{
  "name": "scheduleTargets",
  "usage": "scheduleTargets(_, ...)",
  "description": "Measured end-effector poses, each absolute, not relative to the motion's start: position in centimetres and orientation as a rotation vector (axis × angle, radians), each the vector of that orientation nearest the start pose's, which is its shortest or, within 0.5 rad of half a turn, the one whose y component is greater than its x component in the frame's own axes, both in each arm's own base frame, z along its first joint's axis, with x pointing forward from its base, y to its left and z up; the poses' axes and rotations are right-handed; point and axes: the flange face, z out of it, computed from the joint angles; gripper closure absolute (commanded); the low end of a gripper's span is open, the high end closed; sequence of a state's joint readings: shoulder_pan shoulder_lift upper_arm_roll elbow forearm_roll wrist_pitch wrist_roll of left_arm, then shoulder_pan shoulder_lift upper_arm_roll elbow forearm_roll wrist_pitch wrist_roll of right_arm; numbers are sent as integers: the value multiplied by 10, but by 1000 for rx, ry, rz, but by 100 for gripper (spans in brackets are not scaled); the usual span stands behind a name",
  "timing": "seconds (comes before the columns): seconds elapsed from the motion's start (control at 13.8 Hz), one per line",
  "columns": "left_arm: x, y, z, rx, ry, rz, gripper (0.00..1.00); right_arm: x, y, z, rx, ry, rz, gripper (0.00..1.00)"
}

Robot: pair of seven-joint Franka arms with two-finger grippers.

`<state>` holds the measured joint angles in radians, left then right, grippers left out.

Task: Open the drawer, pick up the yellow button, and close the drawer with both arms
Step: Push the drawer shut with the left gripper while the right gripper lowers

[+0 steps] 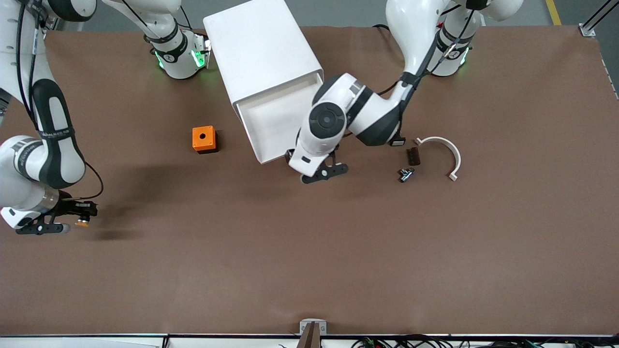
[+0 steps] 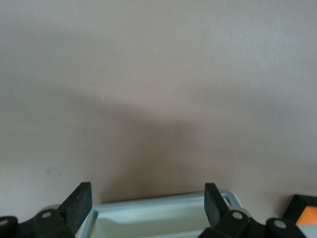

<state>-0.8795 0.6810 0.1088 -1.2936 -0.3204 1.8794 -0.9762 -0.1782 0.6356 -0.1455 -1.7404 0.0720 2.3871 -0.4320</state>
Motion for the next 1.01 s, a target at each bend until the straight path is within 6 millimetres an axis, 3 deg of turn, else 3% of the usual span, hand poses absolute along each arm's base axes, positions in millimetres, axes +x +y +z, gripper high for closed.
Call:
scheduleTargets(0.36,434,-577,336,-3097,-555,432,0,642,-203,191,-3196,-224,-68,96)
scheduleTargets(0.43,419,-584,335,-3076,-564,466,0,642,-203,189,-3197,-225,-69,89)
scheduleTargets(0.51,405,-592,335,-3060,-562,497,0,642,-203,189,-3197,-224,-69,51)
scheduleTargets(0.58,392,-599,336,-3052,-561,520,0,642,-203,189,-3195,-220,-72,1)
scheduleTargets(0.72,373,-610,337,-3039,-571,553,0,643,-203,190,-3187,-196,-84,0)
scheduleTargets(1.01,356,-617,332,-3010,-590,586,0,646,-202,196,-3177,-191,-71,0)
